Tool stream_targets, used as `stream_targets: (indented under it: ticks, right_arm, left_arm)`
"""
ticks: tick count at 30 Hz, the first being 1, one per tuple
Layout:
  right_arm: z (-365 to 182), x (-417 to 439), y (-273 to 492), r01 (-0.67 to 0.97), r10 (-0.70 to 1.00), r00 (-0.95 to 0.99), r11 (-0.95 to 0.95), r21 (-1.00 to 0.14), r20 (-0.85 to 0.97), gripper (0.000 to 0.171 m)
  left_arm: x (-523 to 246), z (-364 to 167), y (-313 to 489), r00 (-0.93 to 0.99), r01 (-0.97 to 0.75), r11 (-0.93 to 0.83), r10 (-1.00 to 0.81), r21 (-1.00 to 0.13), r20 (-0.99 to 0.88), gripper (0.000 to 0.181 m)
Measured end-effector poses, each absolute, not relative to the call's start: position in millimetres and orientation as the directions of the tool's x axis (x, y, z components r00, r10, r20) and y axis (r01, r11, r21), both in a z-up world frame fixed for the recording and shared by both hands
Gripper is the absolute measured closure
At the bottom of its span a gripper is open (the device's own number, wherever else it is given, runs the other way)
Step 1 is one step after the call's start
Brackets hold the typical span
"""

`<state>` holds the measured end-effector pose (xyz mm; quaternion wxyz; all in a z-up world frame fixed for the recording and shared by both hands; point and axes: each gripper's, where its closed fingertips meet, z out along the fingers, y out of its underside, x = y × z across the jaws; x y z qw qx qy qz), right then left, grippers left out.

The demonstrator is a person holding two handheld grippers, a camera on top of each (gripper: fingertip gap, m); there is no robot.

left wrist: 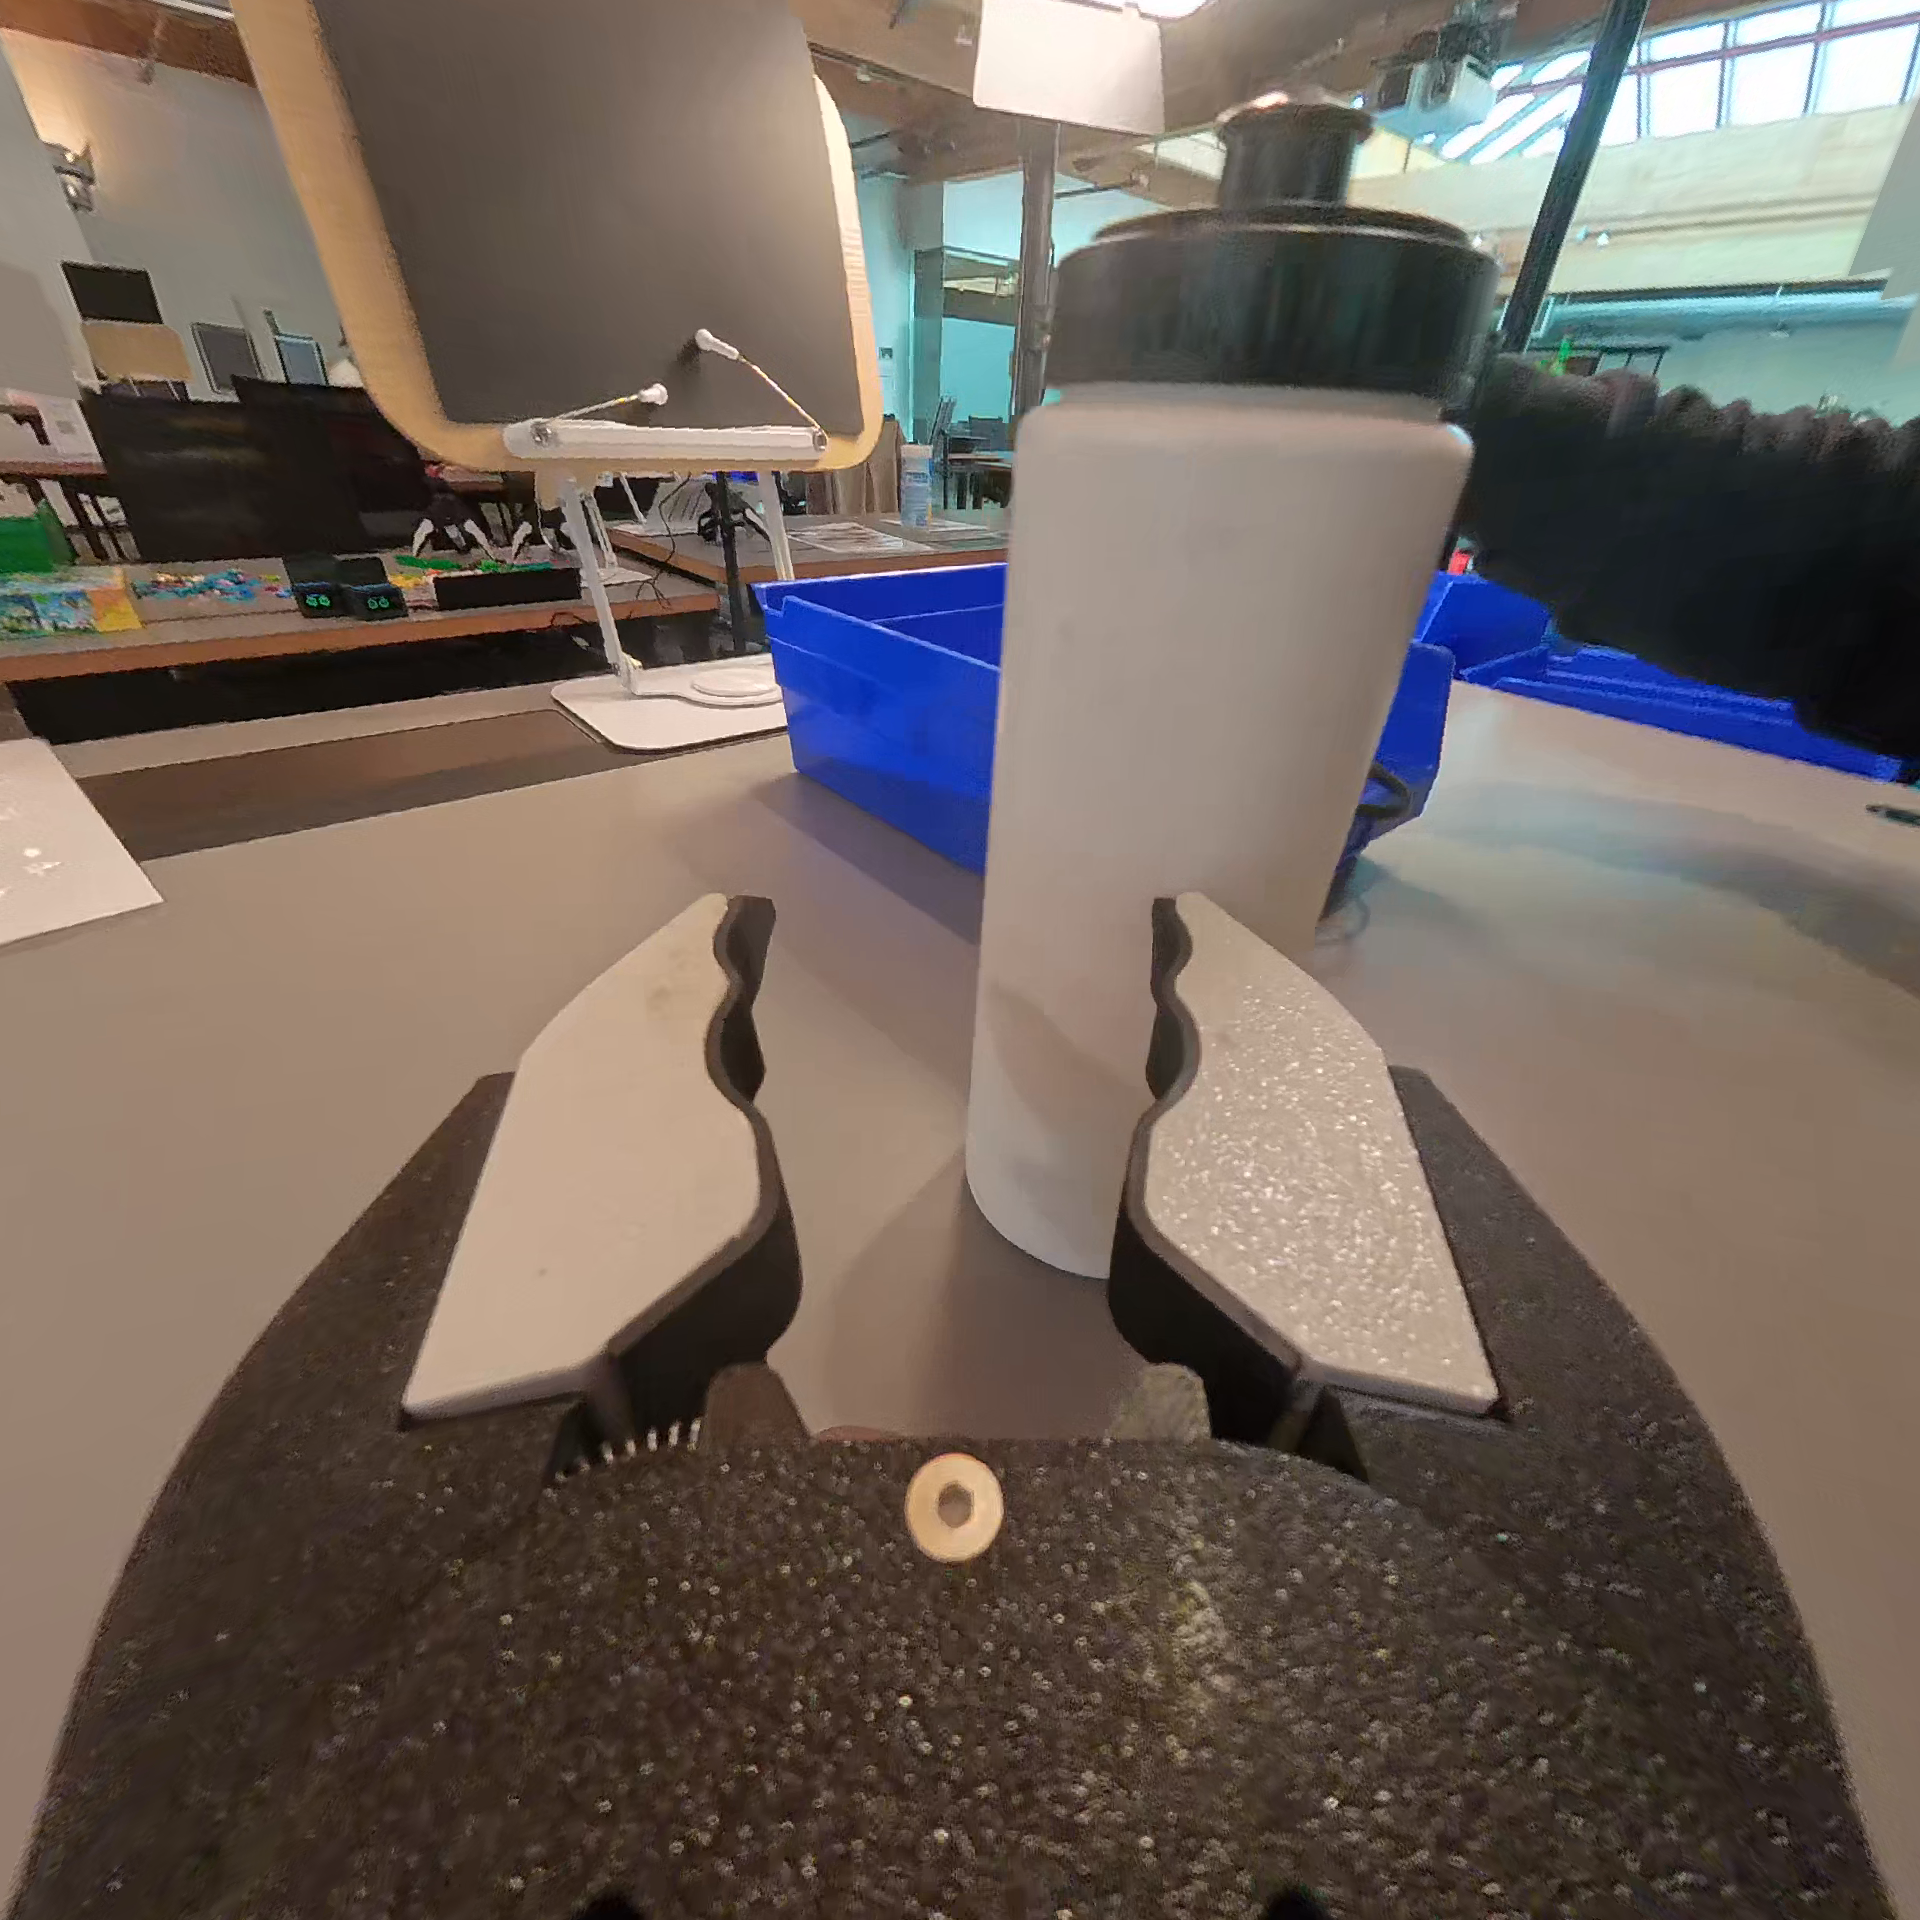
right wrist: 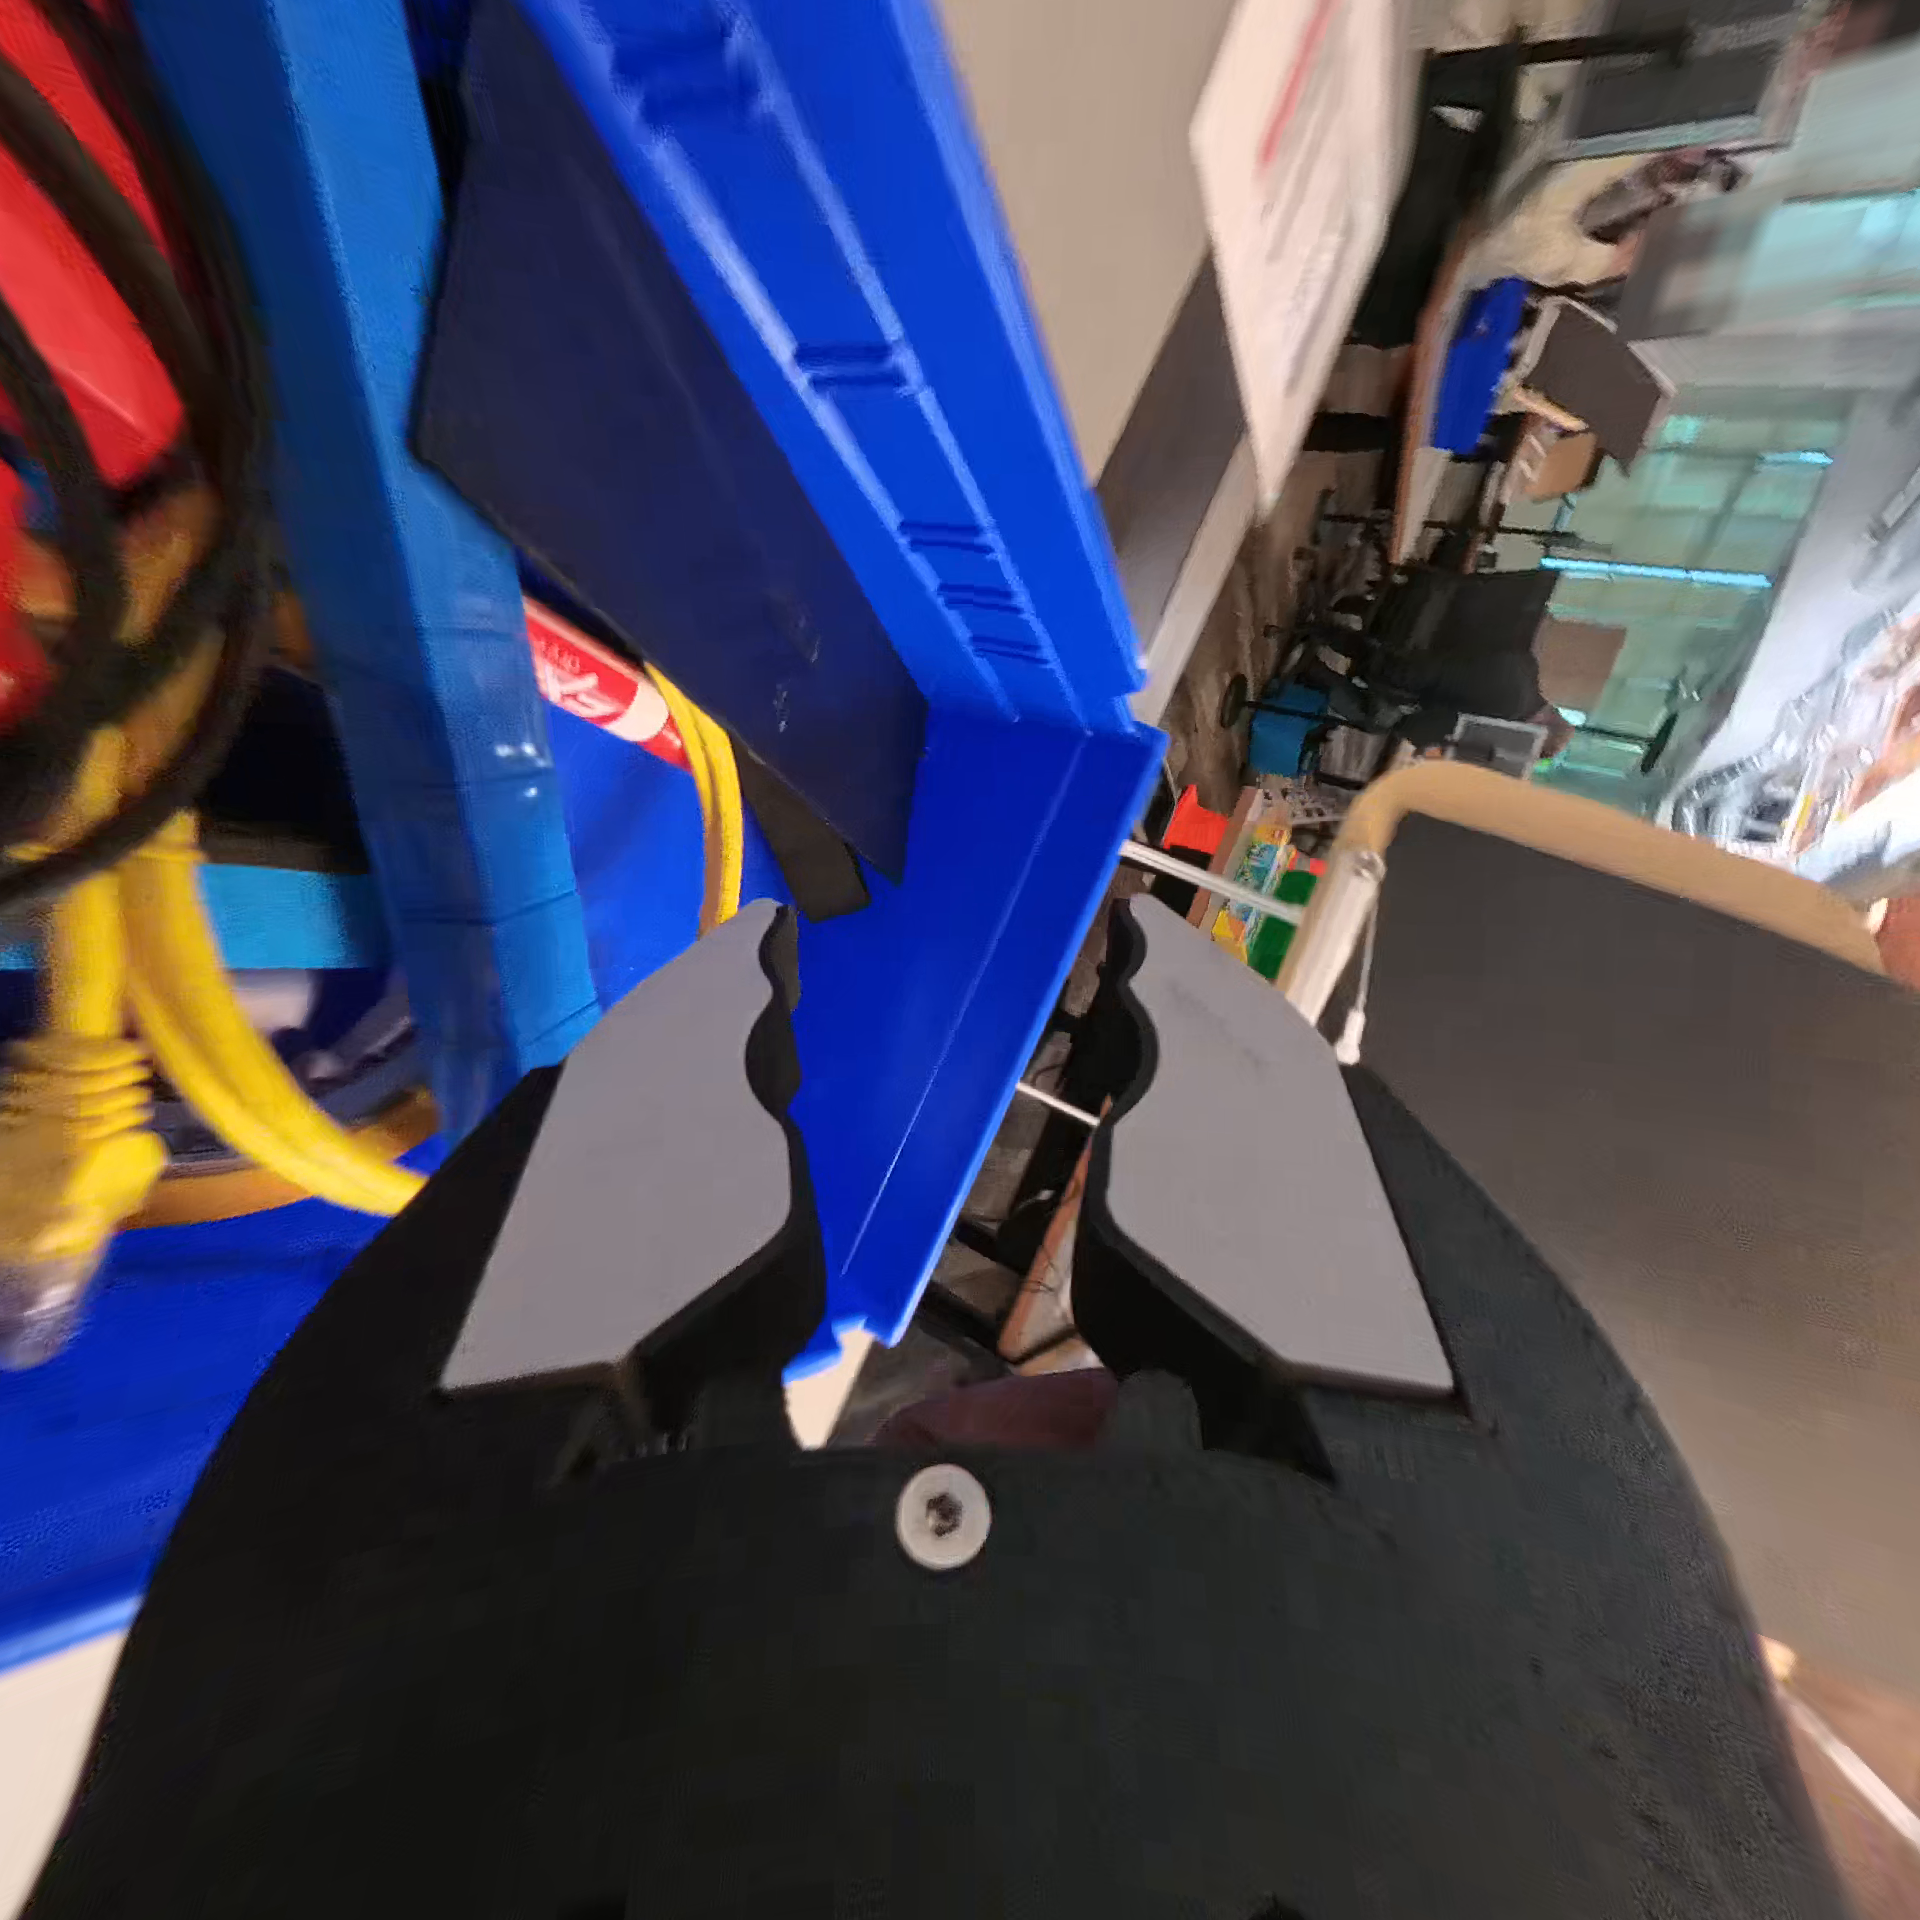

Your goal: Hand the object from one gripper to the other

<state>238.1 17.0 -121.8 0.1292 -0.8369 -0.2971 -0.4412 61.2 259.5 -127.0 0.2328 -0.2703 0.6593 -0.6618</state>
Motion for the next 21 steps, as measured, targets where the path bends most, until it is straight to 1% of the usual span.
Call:
stream_targets:
  ticks: [3, 5, 6, 7, 10, 12, 13, 15, 17, 18, 21]
  right_arm:
    - [-156.4, 255.2, 25.4, 0.636, 0.539, 0.438, -0.751, 0.176, 0.719, 0.11]
    - [-172.0, 259.8, 30.8, 0.654, 0.609, 0.44, -0.721, 0.23, 0.66, 0.116]
    - [-174.9, 261.2, 33.9, 0.658, 0.624, 0.448, -0.715, 0.237, 0.641, 0.116]
    - [-176.9, 260.1, 37.4, 0.66, 0.623, 0.475, -0.719, 0.217, 0.621, 0.115]
    - [-184.0, 247.1, 46.5, 0.653, 0.59, 0.601, -0.752, 0.094, 0.539, 0.118]
    - [-186.1, 245.6, 49.0, 0.648, 0.591, 0.613, -0.756, 0.094, 0.523, 0.12]
    - [-187.1, 244.6, 49.8, 0.647, 0.593, 0.615, -0.757, 0.098, 0.519, 0.123]
    - [-187.4, 241.0, 51.8, 0.645, 0.588, 0.623, -0.759, 0.087, 0.516, 0.138]
    - [-179.6, 240.0, 59.7, 0.652, 0.558, 0.598, -0.756, 0.055, 0.576, 0.153]
    - [-173.4, 241.0, 62.8, 0.658, 0.545, 0.568, -0.75, 0.056, 0.617, 0.16]
    - [-155.6, 243.2, 61.2, 0.652, 0.515, 0.473, -0.75, 0.109, 0.715, 0.165]
  left_arm:
    - [64.4, -123.7, 267.1, -0.74, -0.074, -0.087, -0.663, -0.993, 0.113, 0.108]
    - [64.9, -119.5, 273.7, -0.73, -0.067, -0.135, -0.668, -0.989, 0.14, 0.108]
    - [65.4, -117.5, 277.2, -0.723, -0.061, -0.156, -0.674, -0.986, 0.152, 0.109]
    - [65.6, -115.8, 280.3, -0.716, -0.054, -0.174, -0.68, -0.983, 0.16, 0.11]
    - [63.8, -112.3, 285.1, -0.707, -0.038, -0.207, -0.686, -0.978, 0.173, 0.111]
    - [61.5, -111.6, 284.5, -0.712, -0.041, -0.22, -0.678, -0.975, 0.183, 0.111]
    - [60.5, -111.3, 284.2, -0.713, -0.042, -0.225, -0.675, -0.973, 0.187, 0.112]
    - [59.2, -110.6, 284.0, -0.713, -0.039, -0.231, -0.675, -0.972, 0.189, 0.112]
    - [58.6, -109.7, 285.4, -0.707, -0.031, -0.236, -0.681, -0.971, 0.189, 0.113]
    - [58.3, -109.3, 286.1, -0.705, -0.03, -0.241, -0.683, -0.97, 0.191, 0.113]
    - [57.1, -107.7, 288.9, -0.696, -0.023, -0.262, -0.688, -0.965, 0.203, 0.115]
